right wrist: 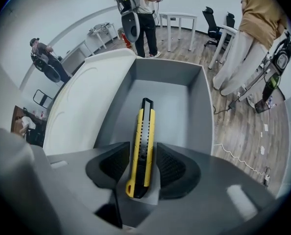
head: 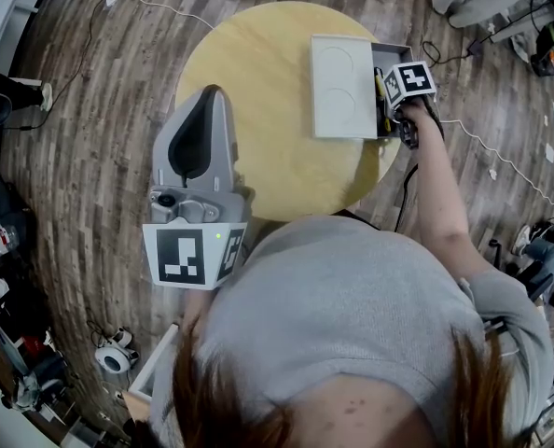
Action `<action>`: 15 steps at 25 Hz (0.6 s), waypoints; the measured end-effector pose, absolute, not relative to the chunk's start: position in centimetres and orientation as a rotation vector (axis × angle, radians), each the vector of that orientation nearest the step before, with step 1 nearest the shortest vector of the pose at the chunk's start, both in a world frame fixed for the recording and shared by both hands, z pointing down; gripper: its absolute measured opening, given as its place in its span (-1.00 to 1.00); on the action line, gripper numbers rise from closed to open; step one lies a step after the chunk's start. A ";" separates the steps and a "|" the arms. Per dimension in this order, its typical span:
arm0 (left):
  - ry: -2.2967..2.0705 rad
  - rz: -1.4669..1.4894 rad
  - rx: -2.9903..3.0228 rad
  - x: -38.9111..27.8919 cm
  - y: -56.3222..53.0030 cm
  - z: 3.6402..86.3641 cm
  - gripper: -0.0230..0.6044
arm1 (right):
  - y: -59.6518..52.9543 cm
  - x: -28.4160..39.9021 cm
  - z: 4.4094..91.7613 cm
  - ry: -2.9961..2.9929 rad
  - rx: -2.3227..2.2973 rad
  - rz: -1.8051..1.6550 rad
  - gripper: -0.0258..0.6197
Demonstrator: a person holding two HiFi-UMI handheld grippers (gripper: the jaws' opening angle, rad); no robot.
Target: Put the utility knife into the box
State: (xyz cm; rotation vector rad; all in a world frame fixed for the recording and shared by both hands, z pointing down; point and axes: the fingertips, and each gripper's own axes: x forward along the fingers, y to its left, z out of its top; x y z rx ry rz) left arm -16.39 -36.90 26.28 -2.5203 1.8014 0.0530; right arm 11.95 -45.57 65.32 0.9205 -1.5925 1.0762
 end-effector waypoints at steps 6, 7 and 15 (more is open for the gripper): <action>1.770 0.055 -2.529 -15.9 -36.3 26.1 -0.92 | -46.7 11.7 61.1 -1.733 1.055 1.052 -0.46; 1.764 0.061 -2.529 -15.9 -36.2 26.0 -0.92 | -46.8 11.4 59.9 -1.780 1.086 1.063 -0.49; 1.680 0.075 -2.560 -13.9 -35.6 25.1 -0.92 | -46.6 7.5 45.9 -2.272 1.173 0.920 -0.67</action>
